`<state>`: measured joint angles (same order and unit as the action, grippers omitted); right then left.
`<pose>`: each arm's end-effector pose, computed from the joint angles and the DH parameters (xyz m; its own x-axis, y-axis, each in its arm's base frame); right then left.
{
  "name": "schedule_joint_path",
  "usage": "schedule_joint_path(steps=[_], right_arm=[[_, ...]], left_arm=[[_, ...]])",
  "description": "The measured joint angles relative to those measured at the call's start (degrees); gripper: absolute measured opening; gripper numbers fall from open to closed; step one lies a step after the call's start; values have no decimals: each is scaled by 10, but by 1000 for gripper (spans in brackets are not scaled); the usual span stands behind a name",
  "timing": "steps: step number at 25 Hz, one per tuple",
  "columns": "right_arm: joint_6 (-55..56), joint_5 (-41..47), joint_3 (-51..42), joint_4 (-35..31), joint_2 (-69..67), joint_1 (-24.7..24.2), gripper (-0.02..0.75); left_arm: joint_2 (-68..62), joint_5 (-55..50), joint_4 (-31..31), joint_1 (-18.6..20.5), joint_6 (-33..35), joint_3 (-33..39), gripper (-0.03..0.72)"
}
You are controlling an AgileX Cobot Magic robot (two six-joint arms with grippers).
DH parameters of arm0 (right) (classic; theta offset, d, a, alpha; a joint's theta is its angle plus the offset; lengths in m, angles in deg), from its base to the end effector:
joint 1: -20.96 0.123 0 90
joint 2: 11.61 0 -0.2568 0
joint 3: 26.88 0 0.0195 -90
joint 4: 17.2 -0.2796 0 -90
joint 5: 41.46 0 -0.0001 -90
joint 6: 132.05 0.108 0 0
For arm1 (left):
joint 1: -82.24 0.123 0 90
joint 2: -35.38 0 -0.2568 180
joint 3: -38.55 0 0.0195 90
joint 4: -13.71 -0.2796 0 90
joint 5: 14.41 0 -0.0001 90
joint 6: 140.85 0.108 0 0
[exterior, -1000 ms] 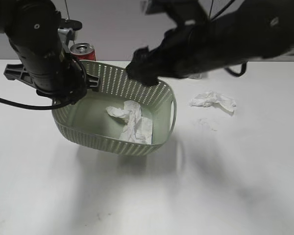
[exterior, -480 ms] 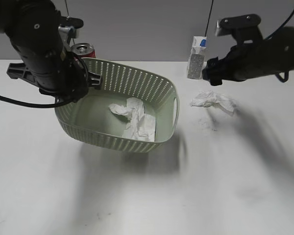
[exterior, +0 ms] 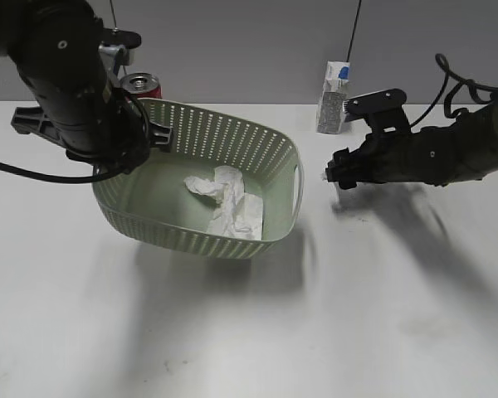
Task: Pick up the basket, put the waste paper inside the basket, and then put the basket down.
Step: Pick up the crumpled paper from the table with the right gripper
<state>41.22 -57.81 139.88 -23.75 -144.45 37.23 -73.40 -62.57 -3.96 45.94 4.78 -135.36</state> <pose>0.4134 0.1171 0.0209 -0.6129 -0.1869 -0.7678 -0.2611 0.9650 -0.0265 0.3188 -0.2038 0.1664 -0.9050 0.2048 -0.3728 0.1890 0.9788 0.0787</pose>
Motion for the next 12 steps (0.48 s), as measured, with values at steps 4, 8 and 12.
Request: schedule_joint_path(steps=[4,8,12], right_arm=[[0,-3,0,0,-8,0,469],[0,19,0,0,-7,0,226],[0,103,3,0,21,0,43]], left_arm=[[0,0,0,0,0,0,0],[0,0,0,0,0,0,0],[0,0,0,0,0,0,0]])
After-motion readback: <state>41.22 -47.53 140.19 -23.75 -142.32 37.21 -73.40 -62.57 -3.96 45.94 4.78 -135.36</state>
